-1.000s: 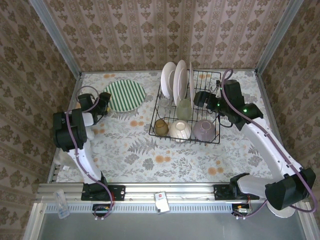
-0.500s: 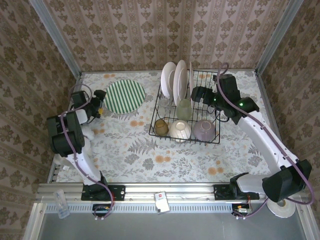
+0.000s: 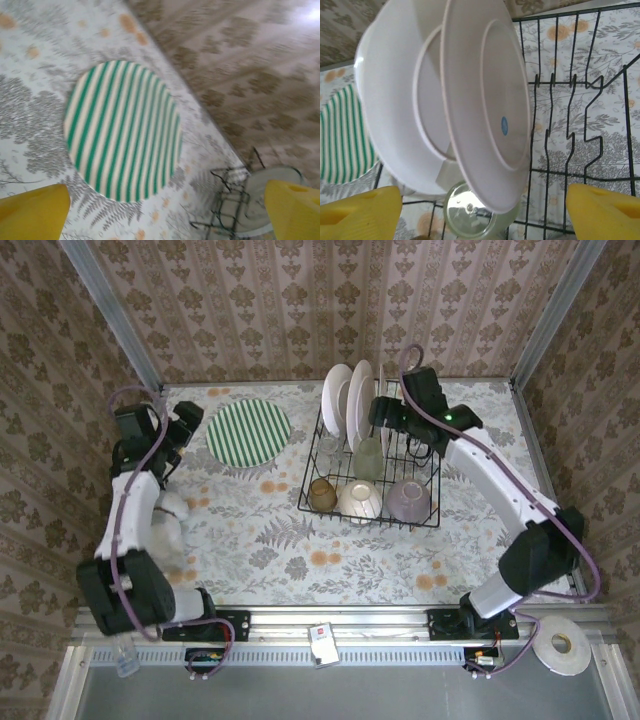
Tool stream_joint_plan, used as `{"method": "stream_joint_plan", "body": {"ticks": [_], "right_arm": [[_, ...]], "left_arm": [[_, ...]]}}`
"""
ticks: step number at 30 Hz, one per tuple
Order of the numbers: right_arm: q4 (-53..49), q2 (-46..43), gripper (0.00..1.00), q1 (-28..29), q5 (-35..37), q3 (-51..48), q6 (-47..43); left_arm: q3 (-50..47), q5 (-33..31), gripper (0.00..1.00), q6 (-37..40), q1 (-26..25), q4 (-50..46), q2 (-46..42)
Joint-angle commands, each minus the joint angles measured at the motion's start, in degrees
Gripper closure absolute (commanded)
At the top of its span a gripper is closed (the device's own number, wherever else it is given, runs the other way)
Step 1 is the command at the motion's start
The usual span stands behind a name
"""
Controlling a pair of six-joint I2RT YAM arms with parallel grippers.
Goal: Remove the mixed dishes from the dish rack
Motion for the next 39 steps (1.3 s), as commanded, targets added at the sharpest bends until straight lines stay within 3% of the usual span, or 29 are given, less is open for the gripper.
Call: {"method": "stream_joint_plan", "body": {"ticks": [1,7,10,16,24,39], "right_arm": [[-2.5,3.4,0.16,0.6,4.2,3.9,-1.3],[-3.6,7.8,0.22,1.5,7.9,8.2,-1.8],[-3.9,9.4,0.31,1.7,9.0,10.1,-1.7],[-4.4,11.8,0.46,2.1,10.1,12.3,-0.6],[-4.9,14.0,0.58,2.7,11.0,13.9,0.3],[-6.3,16.8,0.81,4.8,18.1,15.4,1.9]], "left_arm": [[-1.3,2.5,0.00,7.7,-2.4,-5.4,-8.1],[-9.2,18.6,0.00,9.6,-5.4,4.0,-19.9],[-12.7,22.9,0.00,10.1,-8.3,7.3,-22.2],[-16.5,22.3,0.00,13.3,-16.6,11.6,-24.3],[-19.3,27.2,0.00,14.4,-22.0,19.4,-23.4],[-20.9,25.7,0.00,17.1,-22.7,18.4,-23.8]]}}
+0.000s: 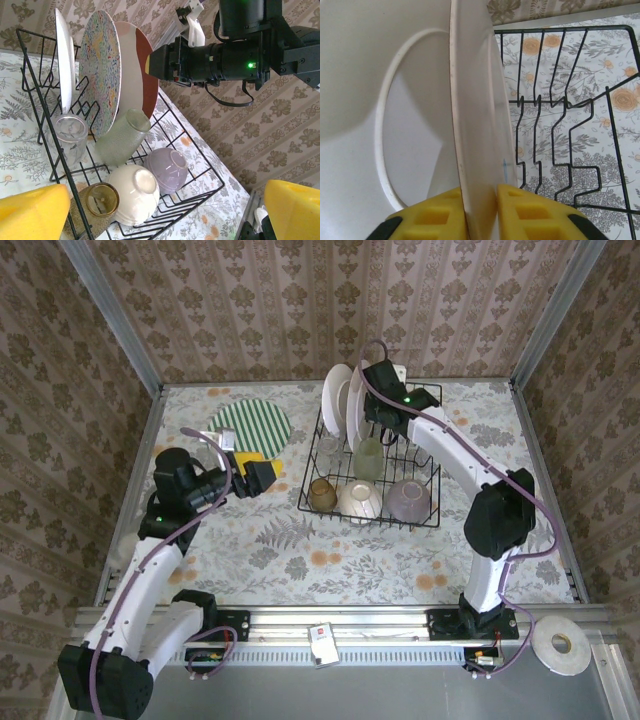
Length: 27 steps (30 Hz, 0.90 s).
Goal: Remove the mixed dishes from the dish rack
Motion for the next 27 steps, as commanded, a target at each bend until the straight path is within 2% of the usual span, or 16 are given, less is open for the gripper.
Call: {"method": "stream_joint_plan", "body": {"ticks": [1,9,16,27], "right_arm": [[-2.4,1.5,0.82,0.4,3.6,2.0,1.2],[-3.2,1.9,1.00,1.2,6.1,2.9,1.8],[-3.7,-1.4,1.00,2.0,11.4,2.4,0.9],[-2.9,-7.6,1.00,2.1,15.0,0.2,-1.4]], "left_arm": [[-0.5,0.6,0.00,1.7,-0.3,1.5,-0.8],[-0.8,-1.3,0.00,2.5,-0.3,0.6,-0.5],[-0.9,-2.4,0.00,2.9,-0.3,0.1,-0.7],[-1.4,-4.2,0.00,2.8,-0.3,0.1,-0.5]]}}
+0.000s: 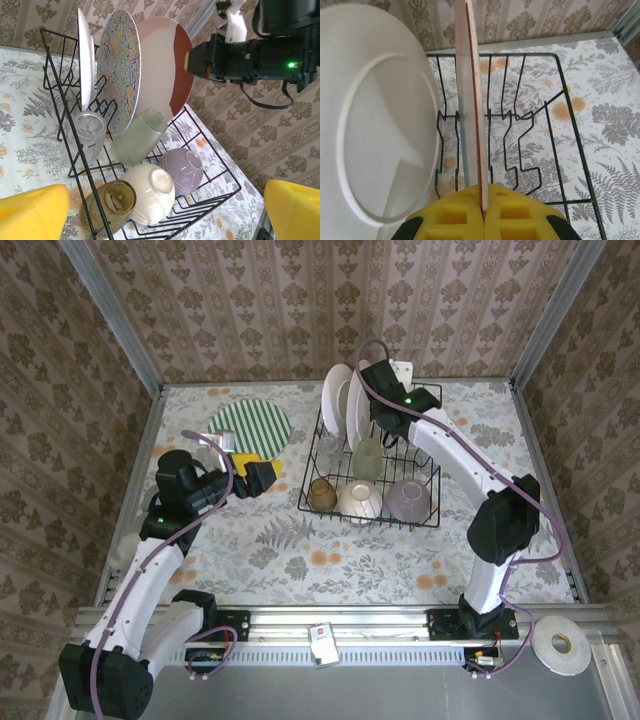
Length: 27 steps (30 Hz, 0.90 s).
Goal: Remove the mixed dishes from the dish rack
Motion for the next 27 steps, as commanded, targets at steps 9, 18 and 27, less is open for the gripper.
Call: {"method": "stream_joint_plan", "body": {"ticks": [9,18,27], "right_arm": [[2.6,-8.6,1.00,0.4,3.7,-1.7,-2.1],[5.0,-16.1,1.00,0.4,2.5,-5.7,-3.1],[7.3,-25.6,1.00,0.4,-1.4,-9.8,-5.8]], "left_arm": [[0.3,-1.4,0.00,0.8,-0.4,0.3,0.3],[0.6,-3.2,0.00,0.2,-0.4,-0.2,0.6],[1.3,-3.8,0.00,-2.4,-0.3,2.5,3.4]]}}
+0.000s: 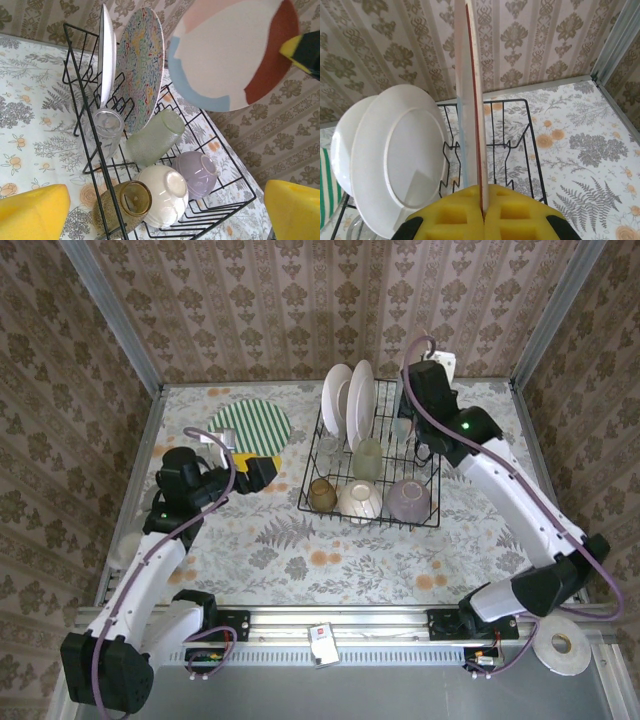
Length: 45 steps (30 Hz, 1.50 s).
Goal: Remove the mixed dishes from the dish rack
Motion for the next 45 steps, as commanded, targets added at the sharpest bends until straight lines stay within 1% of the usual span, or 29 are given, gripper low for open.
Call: {"method": "stream_joint_plan", "body": {"ticks": [1,4,7,10,13,19,23,26,31,33,34,40,42,45], "right_arm": [[4.4,-5.3,1.00,0.1,-2.2,-1.6,-2.2],[5.0,-8.2,1.00,-0.9,-6.6,-3.3,-2.4],[5.8,-11.2,1.00,-3.3,-14.1,-4.9,-1.1],[6.7,-14.2,1.00,-7.2,-22.3,-6.6,1.8],[8.5,-17.3,1.00,-12.2,-32.6,-9.3,5.6],[17.5,-21.4,1.00,-21.9,-53.4,-16.3,15.6],[25.1,-23.2,1.00,-26.6,-63.9,-21.3,22.5],[30.7,-23.6,1.00,-28.1,-70.1,-24.2,27.0],[38.3,-21.9,1.00,-28.3,-77.9,-27.4,32.2],[40.6,-21.2,1.00,-28.1,-79.8,-28.6,33.7],[41.9,-20.6,1.00,-28.0,-80.5,-29.3,34.5],[45.7,-18.2,1.00,-26.1,-82.0,-31.2,35.4],[46.3,-17.7,1.00,-25.6,-82.6,-31.4,35.5],[47.6,-17.2,1.00,-24.9,-83.3,-32.0,35.8]], "left_arm": [[1.3,-0.5,0.00,-2.0,-0.3,2.5,0.8],[1.5,0.0,0.00,-3.5,-0.3,4.4,2.0],[1.4,1.8,0.00,-5.8,0.0,8.0,4.0],[0.6,4.0,0.00,-10.0,1.0,14.0,6.2],[-0.4,6.8,0.00,-16.0,2.8,22.4,8.8],[0.0,12.2,0.00,-24.8,4.7,34.9,15.2],[1.3,14.7,0.02,-28.6,5.2,40.0,18.9],[2.4,16.1,0.03,-30.1,5.2,42.3,20.9],[4.7,18.2,0.05,-32.0,4.2,45.1,23.7],[5.5,18.6,0.11,-32.5,3.3,46.0,24.7],[5.8,18.6,0.12,-33.0,2.7,47.1,25.0],[7.5,17.1,0.14,-34.8,-0.5,50.9,26.4],[7.8,16.3,0.17,-35.8,-0.9,51.9,26.8],[8.3,15.2,0.24,-37.3,-1.3,53.2,27.8]]}}
